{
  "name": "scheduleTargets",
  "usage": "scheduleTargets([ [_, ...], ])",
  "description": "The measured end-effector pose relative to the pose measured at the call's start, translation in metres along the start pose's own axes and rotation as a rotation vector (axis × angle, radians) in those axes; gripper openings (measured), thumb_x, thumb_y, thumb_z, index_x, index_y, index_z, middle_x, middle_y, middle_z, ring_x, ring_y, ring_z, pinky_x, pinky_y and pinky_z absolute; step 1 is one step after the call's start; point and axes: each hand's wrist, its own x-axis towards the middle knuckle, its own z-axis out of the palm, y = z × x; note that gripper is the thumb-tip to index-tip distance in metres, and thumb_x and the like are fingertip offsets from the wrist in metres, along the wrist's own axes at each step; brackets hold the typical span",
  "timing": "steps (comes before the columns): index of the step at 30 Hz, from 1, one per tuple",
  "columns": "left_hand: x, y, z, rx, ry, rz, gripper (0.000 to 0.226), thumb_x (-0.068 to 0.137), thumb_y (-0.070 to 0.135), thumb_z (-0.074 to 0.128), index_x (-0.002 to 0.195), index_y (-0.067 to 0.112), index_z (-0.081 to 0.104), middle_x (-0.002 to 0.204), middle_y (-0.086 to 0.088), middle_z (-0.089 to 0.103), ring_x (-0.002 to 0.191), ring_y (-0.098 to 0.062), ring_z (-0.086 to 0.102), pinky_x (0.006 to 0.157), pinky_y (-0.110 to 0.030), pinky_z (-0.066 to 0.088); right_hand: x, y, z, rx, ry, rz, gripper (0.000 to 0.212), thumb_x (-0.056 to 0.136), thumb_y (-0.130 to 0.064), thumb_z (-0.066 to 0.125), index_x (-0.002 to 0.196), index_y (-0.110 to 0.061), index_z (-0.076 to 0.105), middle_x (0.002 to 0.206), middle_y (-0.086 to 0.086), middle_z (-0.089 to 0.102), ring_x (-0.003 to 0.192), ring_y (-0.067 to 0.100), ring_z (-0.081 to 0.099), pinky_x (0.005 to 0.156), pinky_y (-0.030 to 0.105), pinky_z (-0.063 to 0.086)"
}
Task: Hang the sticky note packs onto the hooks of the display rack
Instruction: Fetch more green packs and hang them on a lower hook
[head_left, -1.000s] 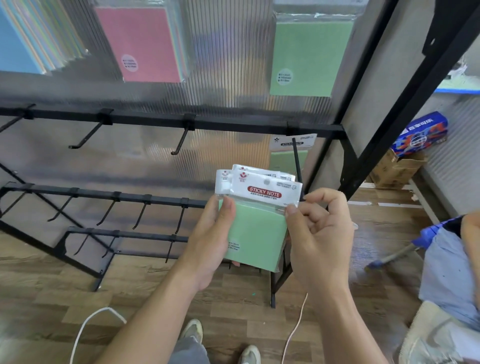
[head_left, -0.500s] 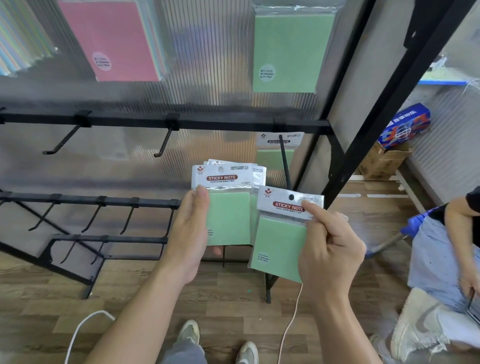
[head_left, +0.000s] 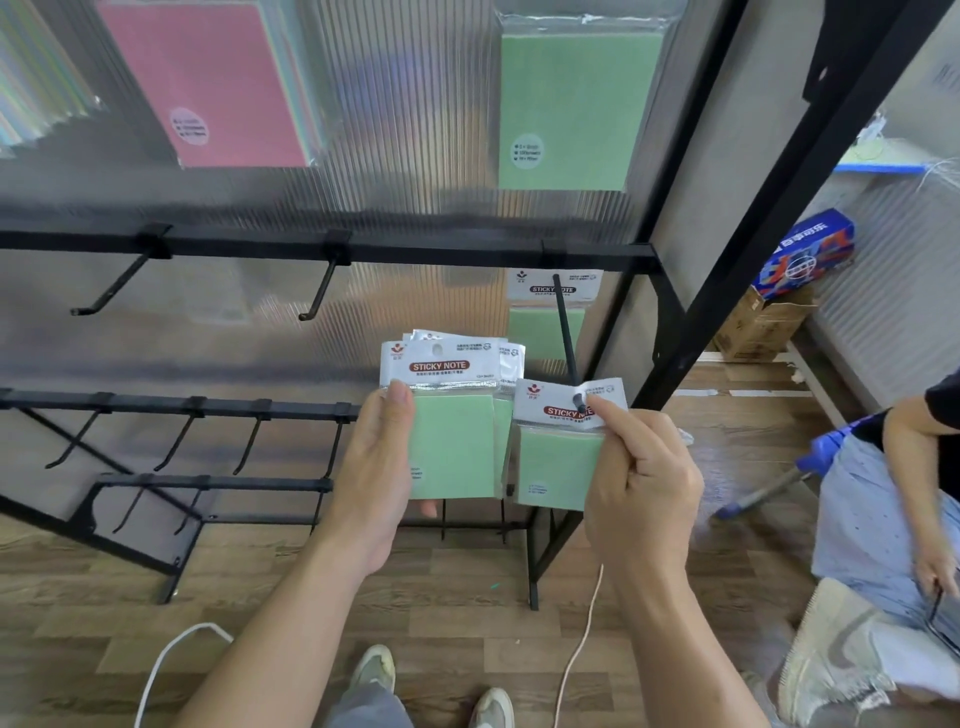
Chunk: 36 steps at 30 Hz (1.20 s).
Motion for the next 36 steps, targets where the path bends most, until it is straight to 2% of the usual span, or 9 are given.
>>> scheduleTargets([
  [5, 0.001, -0.001, -0.007, -0.004, 0.037, -0.001, 0.052, 0.084, 0.064, 0.036, 0.117, 0.03, 0.057, 0.101, -0.005, 0.071, 0.071, -0.014, 0.067, 0.038, -0.026, 0.039, 0.021, 0.001, 0.013, -0.037, -0.061, 0.007, 0.034, 0.09, 0.003, 0.044, 0.107, -0.008, 0.071, 0.092, -0.002, 0.059, 0.086, 0.003, 0.051, 0.074, -0.002, 0.033],
  [11, 0.002, 0.001, -0.011, 0.023, 0.055, -0.009, 0.044, 0.091, 0.06, 0.033, 0.118, 0.032, 0.056, 0.093, 0.003, 0.072, 0.069, -0.01, 0.067, 0.039, -0.026, 0.039, 0.057, 0.008, 0.025, -0.151, -0.357, 0.017, 0.048, 0.094, 0.005, 0.047, 0.139, -0.014, 0.048, 0.12, 0.005, 0.047, 0.106, 0.005, 0.037, 0.07, 0.001, 0.033],
  [18, 0.004, 0.01, -0.006, 0.04, 0.037, -0.004, 0.038, 0.096, 0.056, 0.03, 0.115, 0.034, 0.055, 0.086, 0.01, 0.071, 0.067, -0.007, 0.067, 0.042, -0.027, 0.042, 0.09, 0.001, 0.033, -0.052, -0.483, 0.179, 0.048, 0.101, -0.003, 0.034, 0.145, -0.023, 0.039, 0.12, -0.003, 0.04, 0.118, 0.013, 0.043, 0.061, -0.006, 0.035],
  [22, 0.005, 0.016, -0.002, 0.038, 0.006, 0.016, 0.049, 0.085, 0.063, 0.032, 0.117, 0.035, 0.055, 0.088, 0.009, 0.072, 0.068, -0.007, 0.067, 0.042, -0.027, 0.042, 0.088, -0.005, 0.022, 0.004, -0.383, 0.2, 0.043, 0.1, -0.005, 0.04, 0.138, -0.022, 0.048, 0.133, 0.0, 0.049, 0.124, 0.018, 0.048, 0.084, 0.016, 0.045],
  [25, 0.005, 0.021, 0.001, 0.008, -0.017, 0.038, 0.052, 0.082, 0.065, 0.034, 0.118, 0.035, 0.057, 0.095, 0.004, 0.072, 0.071, -0.009, 0.068, 0.041, -0.027, 0.041, 0.082, -0.016, 0.011, 0.094, -0.17, 0.169, 0.033, 0.096, -0.007, 0.048, 0.123, -0.019, 0.062, 0.118, 0.002, 0.063, 0.109, 0.015, 0.059, 0.091, 0.026, 0.05],
  [27, 0.004, 0.024, 0.004, -0.022, -0.032, 0.051, 0.052, 0.081, 0.065, 0.035, 0.117, 0.035, 0.057, 0.099, 0.001, 0.071, 0.072, -0.01, 0.067, 0.041, -0.027, 0.04, 0.077, -0.029, 0.003, 0.204, -0.115, 0.141, 0.023, 0.093, -0.009, 0.053, 0.105, -0.021, 0.069, 0.091, 0.003, 0.069, 0.081, 0.014, 0.065, 0.077, 0.036, 0.057],
  [30, 0.001, 0.029, 0.009, -0.055, -0.049, 0.076, 0.05, 0.081, 0.066, 0.036, 0.117, 0.038, 0.058, 0.101, 0.0, 0.07, 0.074, -0.011, 0.067, 0.04, -0.027, 0.04, 0.068, -0.05, -0.007, 0.323, -0.174, 0.051, 0.018, 0.091, -0.01, 0.058, 0.088, -0.022, 0.071, 0.069, -0.006, 0.068, 0.06, 0.009, 0.06, 0.055, 0.023, 0.051],
  [33, -0.003, 0.032, 0.015, -0.063, -0.065, 0.12, 0.05, 0.088, 0.068, 0.034, 0.12, 0.036, 0.057, 0.104, -0.003, 0.071, 0.077, -0.016, 0.068, 0.04, -0.027, 0.04, 0.054, -0.063, -0.009, 0.392, -0.287, -0.004, 0.008, 0.087, -0.026, 0.065, 0.087, -0.021, 0.071, 0.07, -0.002, 0.067, 0.06, 0.01, 0.059, 0.053, 0.02, 0.049],
  [36, -0.007, 0.034, 0.018, -0.076, -0.063, 0.125, 0.045, 0.09, 0.067, 0.041, 0.115, 0.032, 0.056, 0.096, -0.001, 0.072, 0.075, -0.017, 0.069, 0.039, -0.027, 0.04, 0.044, -0.068, -0.007, 0.36, -0.324, 0.009, 0.026, 0.078, -0.049, 0.072, 0.088, -0.025, 0.068, 0.065, -0.002, 0.062, 0.056, 0.01, 0.054, 0.053, 0.024, 0.05],
])
